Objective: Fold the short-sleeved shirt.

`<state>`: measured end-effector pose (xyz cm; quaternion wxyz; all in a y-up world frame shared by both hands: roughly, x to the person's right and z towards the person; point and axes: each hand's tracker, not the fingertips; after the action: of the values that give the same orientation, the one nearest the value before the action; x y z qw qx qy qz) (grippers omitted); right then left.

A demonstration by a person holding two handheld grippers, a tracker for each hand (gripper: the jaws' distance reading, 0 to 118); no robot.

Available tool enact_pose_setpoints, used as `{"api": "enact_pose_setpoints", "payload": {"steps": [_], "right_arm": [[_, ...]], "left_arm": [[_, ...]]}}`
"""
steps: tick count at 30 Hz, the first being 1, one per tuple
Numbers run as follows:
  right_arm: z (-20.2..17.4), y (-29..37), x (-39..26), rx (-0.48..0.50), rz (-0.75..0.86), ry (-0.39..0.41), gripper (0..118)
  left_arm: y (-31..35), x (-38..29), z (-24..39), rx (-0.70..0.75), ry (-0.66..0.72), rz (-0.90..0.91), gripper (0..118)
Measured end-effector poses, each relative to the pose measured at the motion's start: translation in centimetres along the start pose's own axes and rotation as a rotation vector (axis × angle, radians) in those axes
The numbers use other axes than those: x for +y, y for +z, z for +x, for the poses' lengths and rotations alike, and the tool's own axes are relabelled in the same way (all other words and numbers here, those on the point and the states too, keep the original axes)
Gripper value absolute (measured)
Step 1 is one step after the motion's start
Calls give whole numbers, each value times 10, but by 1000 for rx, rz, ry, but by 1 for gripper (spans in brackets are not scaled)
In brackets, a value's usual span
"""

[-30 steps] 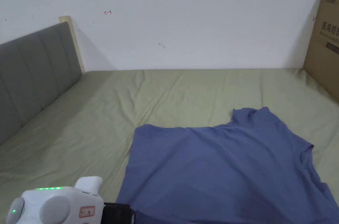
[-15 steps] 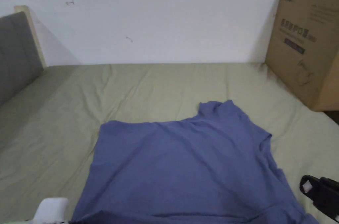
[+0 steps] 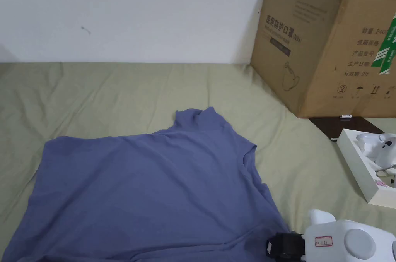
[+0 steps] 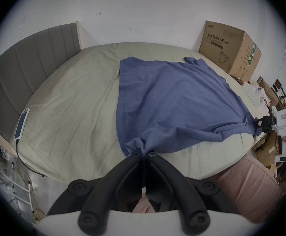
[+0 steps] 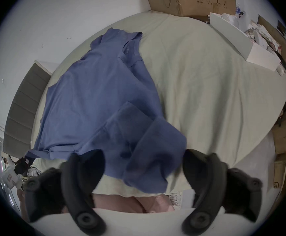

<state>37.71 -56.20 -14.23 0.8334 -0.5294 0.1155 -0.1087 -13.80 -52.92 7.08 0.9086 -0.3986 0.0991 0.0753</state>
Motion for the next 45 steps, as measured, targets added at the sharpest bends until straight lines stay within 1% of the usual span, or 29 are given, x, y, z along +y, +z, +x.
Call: {"api": "enact_pose_setpoints", "payload": {"steps": [1,2,3,4,6,8,10,12,13,15,19,22,24,25,26,28,30,32,33,34,35,36,37,41,43,45], "right_arm": [[-4,-1,2,1,3,22,79],[-7,-3,4,-23,4,56,35],[-9,-4,4,-88,12,96,9],[-11,-2,1,-102,34,109,9],[-9,4,-1,-36,42,104,9],[-7,20,-8,-18,129,109,9],[-5,38,-14,33,206,102,9],[-6,53,-15,42,259,93,9],[-7,58,-12,67,267,87,9],[-11,66,-2,80,281,86,9],[-24,74,36,85,310,102,9],[-28,71,79,99,326,82,9],[-32,63,112,107,308,53,9],[-36,53,134,120,252,55,9],[-40,42,151,116,217,72,9],[-50,9,186,68,124,117,9],[-57,-26,210,27,55,149,9],[-63,-58,226,-26,5,165,9],[-65,-73,230,-64,1,157,10],[-66,-82,232,-94,8,133,16],[-67,-87,232,-129,17,112,48],[-61,-95,235,-157,23,114,78],[-62,-94,233,-144,33,129,91],[-65,-67,216,-134,84,174,91],[-67,-39,199,-76,155,173,91],[-73,-3,176,-22,234,184,91]], "left_arm": [[-1,-1,2,-8,7,-7,0],[-1,-2,5,-14,17,-12,0],[-4,1,-4,-16,26,-13,0],[-5,1,-6,-16,35,-15,0],[-4,-2,-5,-12,61,-13,0],[-2,-2,-16,-19,101,1,0],[4,-2,-17,-33,129,18,0],[9,6,-23,-64,167,52,0],[12,12,-23,-77,179,71,0],[10,27,-25,-83,178,87,0],[-7,66,-28,-87,169,110,0],[-27,103,-37,-82,195,107,0],[-48,130,-45,-81,225,73,0],[-64,145,-48,-84,221,17,0],[-77,157,-50,-73,204,-13,0],[-115,176,-52,-41,122,-96,0],[-145,188,-53,-58,87,-147,0],[-171,192,-56,-53,94,-183,0],[-182,193,-59,-73,130,-211,1],[-189,192,-61,-95,171,-218,6],[-191,189,-62,-99,202,-227,40],[-194,187,-63,-101,237,-227,77],[-193,183,-64,-130,269,-221,97],[-174,176,-63,-182,280,-190,98],[-151,176,-55,-216,255,-156,98],[-116,173,-45,-239,224,-37,98]]}}
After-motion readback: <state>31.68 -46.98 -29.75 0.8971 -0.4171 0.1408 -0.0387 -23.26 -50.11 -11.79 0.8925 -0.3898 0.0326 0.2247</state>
